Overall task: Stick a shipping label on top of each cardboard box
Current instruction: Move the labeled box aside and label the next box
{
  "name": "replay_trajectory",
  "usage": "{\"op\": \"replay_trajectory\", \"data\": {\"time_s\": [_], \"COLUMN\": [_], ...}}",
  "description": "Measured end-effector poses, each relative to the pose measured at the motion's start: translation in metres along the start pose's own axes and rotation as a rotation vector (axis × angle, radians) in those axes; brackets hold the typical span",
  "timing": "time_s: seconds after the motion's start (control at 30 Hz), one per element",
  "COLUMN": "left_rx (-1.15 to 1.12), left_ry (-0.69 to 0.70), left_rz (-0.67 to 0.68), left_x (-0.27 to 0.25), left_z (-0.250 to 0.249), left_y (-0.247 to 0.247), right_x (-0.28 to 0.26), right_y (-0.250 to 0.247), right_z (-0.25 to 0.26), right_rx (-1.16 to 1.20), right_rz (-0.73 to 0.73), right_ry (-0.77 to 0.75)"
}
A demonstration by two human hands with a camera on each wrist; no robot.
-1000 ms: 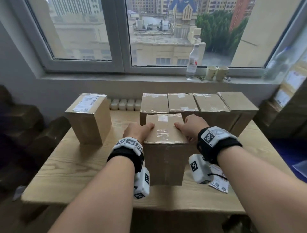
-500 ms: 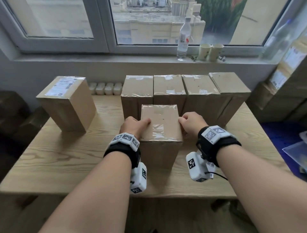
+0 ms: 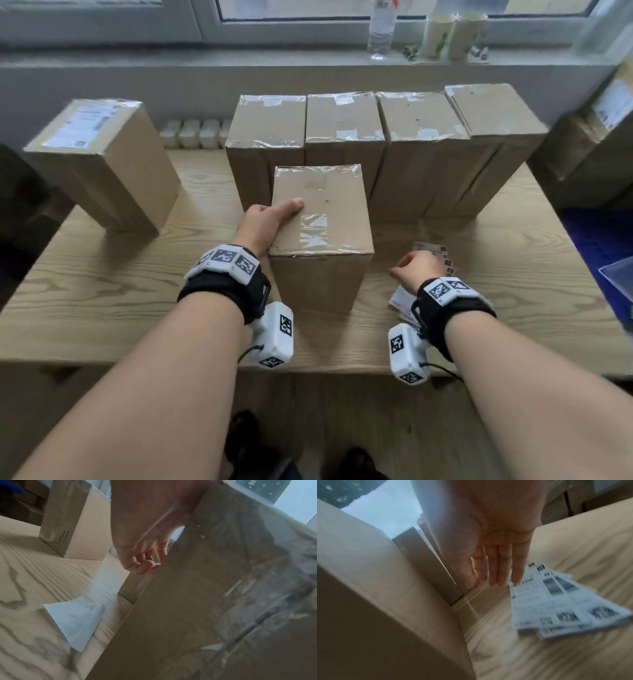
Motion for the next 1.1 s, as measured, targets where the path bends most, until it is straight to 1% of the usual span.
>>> {"op": "replay_trajectory", "data": {"time_s": [0.1,0.17,0.27,0.4,0.5,0.6,0.8,0.97,1.1], "left_rx": [-0.038,-0.044,-0.055,-0.05,-0.049,-0.046,-0.018,0.046,0.135], "left_ry": [-0.01,0.002,-0.004,0.006,0.009,0.002,0.002,0.006,-0.007], "left_rz": [0.008,0.011,0.023,0.04,0.049,0.049,0.023,0.009,-0.016], "left_x": [0.005,-0.001,-0.005,-0.008,-0.011,-0.011,-0.015,-0.022,-0.025], "left_z": [0.006,0.002,0.001,-0.001,-0.002,-0.002,-0.004,-0.012,-0.016], "left_y": [-0.003,-0.002,-0.002,-0.001,0.0,0.001,-0.001,0.0,-0.002], "right_x": [0.003,0.004,0.005,0.002,0.001,0.005,0.007,0.002,0.006], "right_y": [0.027,0.04,0.051,0.062,0.061,0.059,0.05,0.028,0.01], "right_z": [-0.011,-0.017,-0.024,-0.026,-0.027,-0.028,-0.032,-0.035,-0.036], "right_rx": [-0.041,-0.074,-0.09,-0.169,-0.219,-0.201,-0.144,-0.165,-0.146], "right_rz": [0.04,0.038,-0.009,-0.067,-0.099,-0.099,-0.037,-0.095,-0.133], "right_ry": [0.042,0.071,0.116,0.092,0.074,0.066,0.106,0.167,0.16]}}
Point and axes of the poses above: each hand's wrist, its own x-axis towards the middle knuckle, its own y-axis out of the palm, z = x × y, the point moved 7 cm from there along x, towards the middle knuckle, and after that the axes turned 10 degrees about -x, right-handed, at the moved point
